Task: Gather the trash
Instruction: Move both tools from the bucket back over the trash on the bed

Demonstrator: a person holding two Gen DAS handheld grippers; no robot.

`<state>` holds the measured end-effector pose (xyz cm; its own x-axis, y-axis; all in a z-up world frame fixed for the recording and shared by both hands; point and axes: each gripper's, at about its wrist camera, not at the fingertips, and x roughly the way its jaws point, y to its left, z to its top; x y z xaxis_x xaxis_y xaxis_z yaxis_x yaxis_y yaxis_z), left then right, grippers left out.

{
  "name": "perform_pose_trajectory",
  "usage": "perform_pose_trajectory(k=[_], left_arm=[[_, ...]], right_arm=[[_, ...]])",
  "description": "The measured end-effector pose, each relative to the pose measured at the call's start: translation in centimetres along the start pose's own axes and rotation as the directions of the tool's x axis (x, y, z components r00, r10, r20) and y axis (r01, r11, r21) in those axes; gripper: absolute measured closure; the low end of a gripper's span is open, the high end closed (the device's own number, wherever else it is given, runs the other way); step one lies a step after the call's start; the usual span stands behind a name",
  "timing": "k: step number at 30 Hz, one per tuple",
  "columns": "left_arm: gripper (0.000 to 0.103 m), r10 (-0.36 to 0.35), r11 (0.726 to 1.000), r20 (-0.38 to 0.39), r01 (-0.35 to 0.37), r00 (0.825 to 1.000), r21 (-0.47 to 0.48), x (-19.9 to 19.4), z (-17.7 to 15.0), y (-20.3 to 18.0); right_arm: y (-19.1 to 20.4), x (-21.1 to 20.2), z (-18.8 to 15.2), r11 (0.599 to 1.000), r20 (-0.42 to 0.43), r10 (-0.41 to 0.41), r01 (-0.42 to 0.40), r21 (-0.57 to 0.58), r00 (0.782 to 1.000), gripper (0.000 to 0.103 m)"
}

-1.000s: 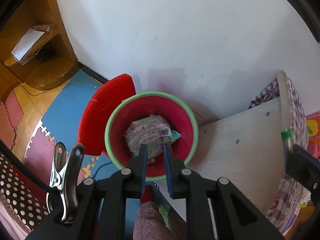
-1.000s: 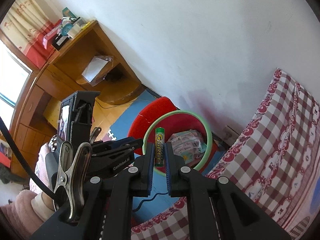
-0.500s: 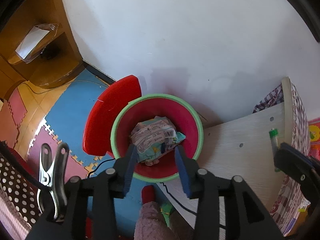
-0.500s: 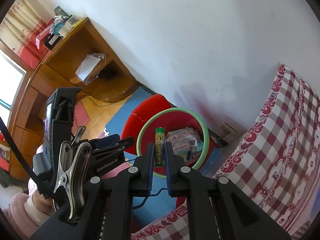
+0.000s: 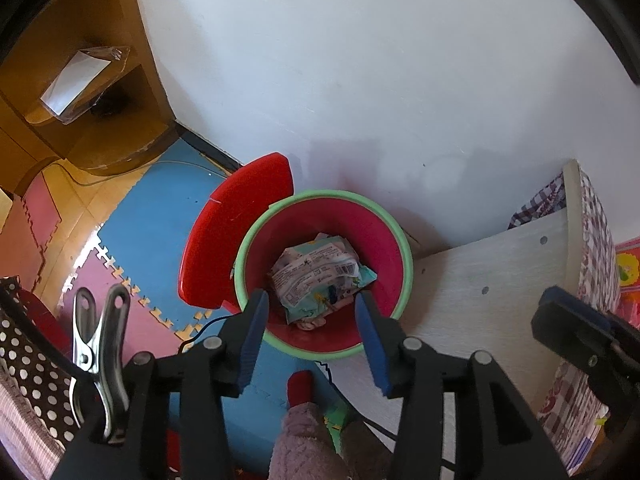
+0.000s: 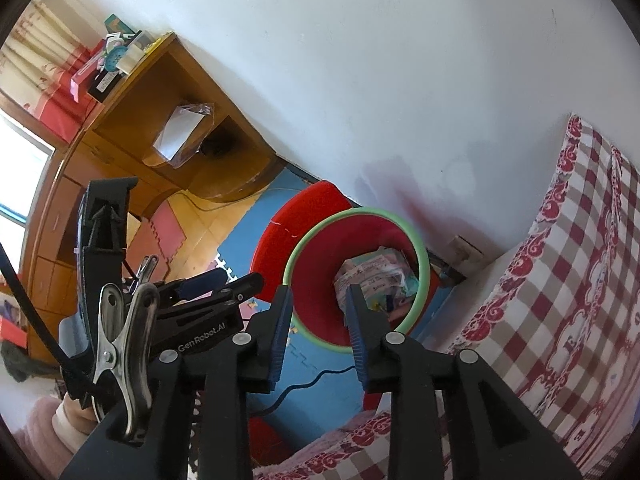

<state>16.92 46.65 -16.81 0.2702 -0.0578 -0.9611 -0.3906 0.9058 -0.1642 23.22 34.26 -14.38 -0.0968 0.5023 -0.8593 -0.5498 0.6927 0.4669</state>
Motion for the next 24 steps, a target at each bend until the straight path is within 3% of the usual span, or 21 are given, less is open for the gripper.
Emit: perform_pose_trajectory(k=[16,24], left_arm=[[0.055,-0.003,1.0,0.032,0.002,0.999,0.01,-4.6,-1.6,-0.8],[0.055,0.026,1.0,0.08,-0.026,0.996,0.003,-8.5,-3.7,-1.3]], right_arm=[[0.9,-3.8,-2.2,0.999,0.037,0.047,-0.048,0.003,0.998,0.074],[2.6,-6.9,-4.2,0.993,0.071,0.113,-0.111,-0.032,0.991,0.074]])
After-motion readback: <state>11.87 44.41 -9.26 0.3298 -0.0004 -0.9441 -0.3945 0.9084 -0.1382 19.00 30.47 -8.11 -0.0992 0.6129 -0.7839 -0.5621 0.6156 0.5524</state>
